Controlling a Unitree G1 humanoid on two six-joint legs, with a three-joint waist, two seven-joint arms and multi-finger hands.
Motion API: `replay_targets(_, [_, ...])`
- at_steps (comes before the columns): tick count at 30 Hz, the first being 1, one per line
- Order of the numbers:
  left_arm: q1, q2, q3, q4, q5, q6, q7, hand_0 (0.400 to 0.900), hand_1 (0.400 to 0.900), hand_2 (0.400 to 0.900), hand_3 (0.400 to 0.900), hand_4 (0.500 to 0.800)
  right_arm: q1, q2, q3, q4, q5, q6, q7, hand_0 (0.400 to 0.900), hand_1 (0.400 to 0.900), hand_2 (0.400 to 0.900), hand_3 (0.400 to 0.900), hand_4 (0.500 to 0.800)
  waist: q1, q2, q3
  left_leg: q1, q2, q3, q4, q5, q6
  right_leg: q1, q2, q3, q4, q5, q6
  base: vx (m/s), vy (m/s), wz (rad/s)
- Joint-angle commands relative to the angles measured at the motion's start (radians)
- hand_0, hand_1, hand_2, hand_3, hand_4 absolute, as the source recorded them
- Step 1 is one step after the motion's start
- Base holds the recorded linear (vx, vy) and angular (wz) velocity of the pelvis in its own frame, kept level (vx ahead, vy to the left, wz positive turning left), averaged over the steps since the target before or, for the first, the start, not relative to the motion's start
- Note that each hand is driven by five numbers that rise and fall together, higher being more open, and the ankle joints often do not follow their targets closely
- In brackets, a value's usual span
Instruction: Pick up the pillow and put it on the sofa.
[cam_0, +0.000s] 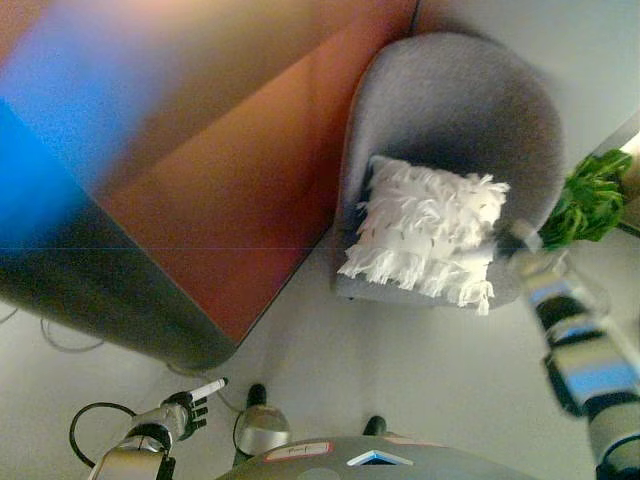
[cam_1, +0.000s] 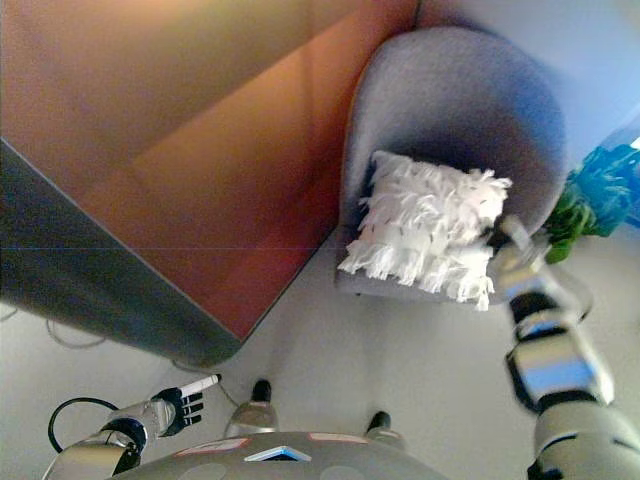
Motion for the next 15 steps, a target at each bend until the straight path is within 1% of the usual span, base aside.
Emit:
replay_targets(1, [-0.072,-0.002,-0.053,0.071,-0.028,-0.03,0.033,0.9,0.9,0.9,0.9,0.8,0.013,-0.034,-0.009,0.054,0.002,-0.129,-0.058,0.9,0.9,0.9,0.9,0.8,-0.008,0.014,-0.034,0.108,0.011,0.05,0.005,-0.08,0.036,0.032,-0.071,0.028,0.001,0.012,0.058,-0.04,0.051,-0.05])
replay_targets(4, [-0.072,-0.018,-0.054,0.076,-0.043,-0.066,0.024,0.9,0.9,0.9,0.9,0.8,0.09,0.011,-0.04,0.08,0.079,-0.173,-0.046,0.9,0.9,0.9,0.9,0.8,-0.022,0.014,-0.037,0.122,0.011,0.061,0.008,-0.082,0.037,0.042,-0.073,0.033,0.005,0.011,0.056,-0.04,0.059,-0.01])
replay_targets(7, [-0.055,-0.047,-0.054,0.084,0.001,-0.1,0.007,0.9,0.9,0.9,0.9,0.8,0.183,0.073,-0.08,0.108,0.088,-0.207,-0.036,0.9,0.9,0.9,0.9,0.8,-0.038,0.014,-0.039,0.131,0.006,0.071,0.009,-0.086,0.04,0.046,-0.074,0.037,0.011,0.009,0.054,-0.05,0.056,-0.07])
replay_targets(8, [-0.046,-0.059,-0.054,0.089,0.019,-0.114,0.006,0.9,0.9,0.9,0.9,0.8,0.218,0.104,-0.084,0.125,0.074,-0.194,-0.027,0.9,0.9,0.9,0.9,0.8,-0.044,0.013,-0.039,0.134,0.003,0.073,0.009,-0.088,0.043,0.048,-0.074,0.041,0.012,0.009,0.054,-0.05,0.046,-0.1])
replay_targets(10, [-0.032,-0.07,-0.052,0.099,0.06,-0.126,0.003,0.9,0.9,0.9,0.9,0.8,0.259,0.143,-0.082,0.153,0.071,-0.171,-0.009,0.9,0.9,0.9,0.9,0.8,-0.051,0.011,-0.039,0.139,-0.001,0.075,0.01,-0.093,0.046,0.05,-0.075,0.044,0.014,0.008,0.053,-0.04,0.028,-0.11])
replay_targets(11, [-0.023,-0.075,-0.05,0.106,0.081,-0.136,0.003,0.9,0.9,0.9,0.9,0.8,0.277,0.161,-0.085,0.168,0.091,-0.14,0.007,0.9,0.9,0.9,0.9,0.8,-0.054,0.011,-0.04,0.143,-0.003,0.077,0.01,-0.096,0.048,0.051,-0.075,0.045,0.015,0.007,0.053,-0.03,0.024,-0.14])
replay_targets(12, [-0.01,-0.08,-0.043,0.117,0.101,-0.154,0.009,0.9,0.9,0.9,0.9,0.8,0.296,0.179,-0.093,0.196,0.043,-0.072,0.035,0.9,0.9,0.9,0.9,0.8,-0.06,0.009,-0.04,0.146,-0.005,0.081,0.012,-0.098,0.049,0.053,-0.073,0.048,0.016,0.007,0.052,-0.02,0.025,-0.16])
replay_targets(13, [-0.004,-0.083,-0.039,0.122,0.109,-0.162,0.011,0.9,0.9,0.9,0.9,0.8,0.306,0.187,-0.096,0.218,0.019,-0.039,0.048,0.9,0.9,0.9,0.9,0.8,-0.061,0.01,-0.039,0.15,-0.006,0.085,0.012,-0.1,0.049,0.055,-0.073,0.05,0.015,0.006,0.051,-0.02,0.028,-0.17])
replay_targets(15, [0.013,-0.097,-0.031,0.133,0.132,-0.178,0.025,0.9,0.9,0.9,0.9,0.8,0.338,0.212,-0.105,0.292,0.028,0.089,0.075,0.9,0.9,0.9,0.9,0.8,-0.065,0.013,-0.038,0.155,-0.006,0.092,0.011,-0.101,0.051,0.06,-0.071,0.052,0.014,0.006,0.047,-0.02,0.025,-0.15])
